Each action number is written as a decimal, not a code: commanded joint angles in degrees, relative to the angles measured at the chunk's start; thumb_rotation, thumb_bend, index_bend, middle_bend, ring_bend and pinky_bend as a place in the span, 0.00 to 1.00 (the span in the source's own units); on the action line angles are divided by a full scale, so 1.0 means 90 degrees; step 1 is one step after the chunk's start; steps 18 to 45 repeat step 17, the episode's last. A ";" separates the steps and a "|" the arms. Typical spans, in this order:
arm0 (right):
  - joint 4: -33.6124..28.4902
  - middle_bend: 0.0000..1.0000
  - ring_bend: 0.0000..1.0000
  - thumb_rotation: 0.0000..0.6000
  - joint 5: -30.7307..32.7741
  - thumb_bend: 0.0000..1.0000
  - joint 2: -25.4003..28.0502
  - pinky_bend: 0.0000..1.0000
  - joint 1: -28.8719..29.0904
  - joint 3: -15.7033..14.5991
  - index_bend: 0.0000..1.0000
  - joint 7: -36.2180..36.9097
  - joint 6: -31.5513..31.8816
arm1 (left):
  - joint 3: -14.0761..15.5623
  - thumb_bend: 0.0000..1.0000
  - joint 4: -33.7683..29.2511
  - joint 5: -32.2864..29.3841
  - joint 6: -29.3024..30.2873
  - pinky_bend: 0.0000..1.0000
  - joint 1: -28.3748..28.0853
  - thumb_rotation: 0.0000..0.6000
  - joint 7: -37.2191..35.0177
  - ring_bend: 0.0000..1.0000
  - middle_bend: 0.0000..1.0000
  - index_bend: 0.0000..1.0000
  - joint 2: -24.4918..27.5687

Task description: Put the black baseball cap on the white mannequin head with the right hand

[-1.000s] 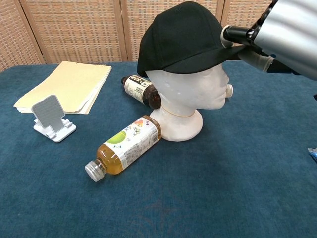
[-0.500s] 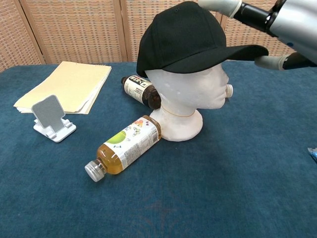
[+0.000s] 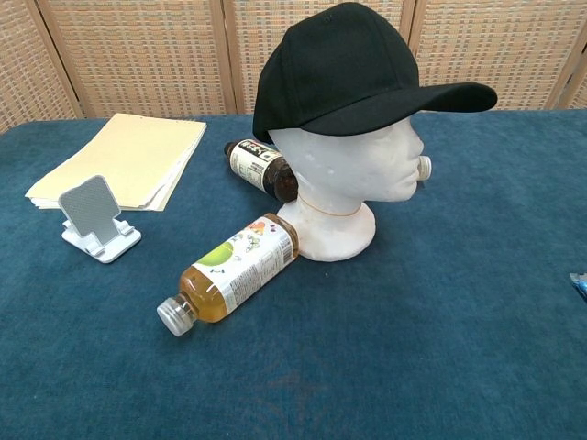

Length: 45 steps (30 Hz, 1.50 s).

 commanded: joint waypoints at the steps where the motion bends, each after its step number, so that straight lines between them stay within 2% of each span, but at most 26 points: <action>1: 0.0043 0.44 0.52 1.00 0.1601 0.02 0.0117 0.56 -0.1012 -0.0163 0.03 0.1285 -0.0034 | 0.0018 0.00 -0.0031 0.0137 0.0167 0.00 0.0070 1.00 -0.0053 0.00 0.00 0.00 0.0047; 2: -0.0118 0.32 0.37 1.00 0.2010 0.00 0.0112 0.42 -0.1197 -0.0167 0.01 0.1558 -0.0216 | 0.0024 0.00 -0.0032 0.0171 0.0203 0.00 0.0085 1.00 -0.0063 0.00 0.00 0.00 0.0050; 3: -0.0326 0.16 0.18 1.00 0.2337 0.00 0.0136 0.26 -0.1333 -0.0192 0.00 0.1759 -0.0421 | 0.0029 0.00 -0.0028 0.0189 0.0227 0.00 0.0097 1.00 -0.0060 0.00 0.00 0.00 0.0051; 4: -0.0658 0.06 0.07 1.00 0.2706 0.00 0.0211 0.14 -0.1475 -0.0202 0.00 0.1942 -0.0663 | 0.0032 0.00 -0.0018 0.0204 0.0255 0.00 0.0113 1.00 -0.0042 0.00 0.00 0.00 0.0045; 6: -0.1075 0.00 0.00 1.00 0.3112 0.00 0.0275 0.03 -0.1638 -0.0197 0.00 0.2258 -0.0899 | 0.0021 0.00 0.0000 0.0205 0.0311 0.00 0.0140 1.00 0.0017 0.00 0.00 0.00 0.0023; 7: -0.1201 0.00 0.00 1.00 0.3236 0.00 0.0292 0.01 -0.1700 -0.0203 0.00 0.2387 -0.0978 | 0.0011 0.00 0.0011 0.0199 0.0345 0.00 0.0156 1.00 0.0051 0.00 0.00 0.00 0.0004; 11: -0.1487 0.00 0.00 1.00 0.3458 0.00 0.0285 0.00 -0.1896 -0.0314 0.00 0.2646 -0.1240 | -0.0005 0.00 0.0054 0.0188 0.0401 0.00 0.0190 1.00 0.0124 0.00 0.00 0.00 -0.0060; 15: -0.1506 0.00 0.00 1.00 0.3355 0.00 0.0159 0.00 -0.2038 -0.0404 0.00 0.2428 -0.1244 | -0.0005 0.00 0.0078 0.0195 0.0404 0.00 0.0197 1.00 0.0090 0.00 0.00 0.00 -0.0065; 45: -0.1475 0.00 0.00 1.00 0.3294 0.00 0.0086 0.00 -0.2080 -0.0397 0.00 0.2321 -0.1204 | -0.0003 0.00 0.0087 0.0197 0.0403 0.00 0.0200 1.00 0.0073 0.00 0.00 0.00 -0.0058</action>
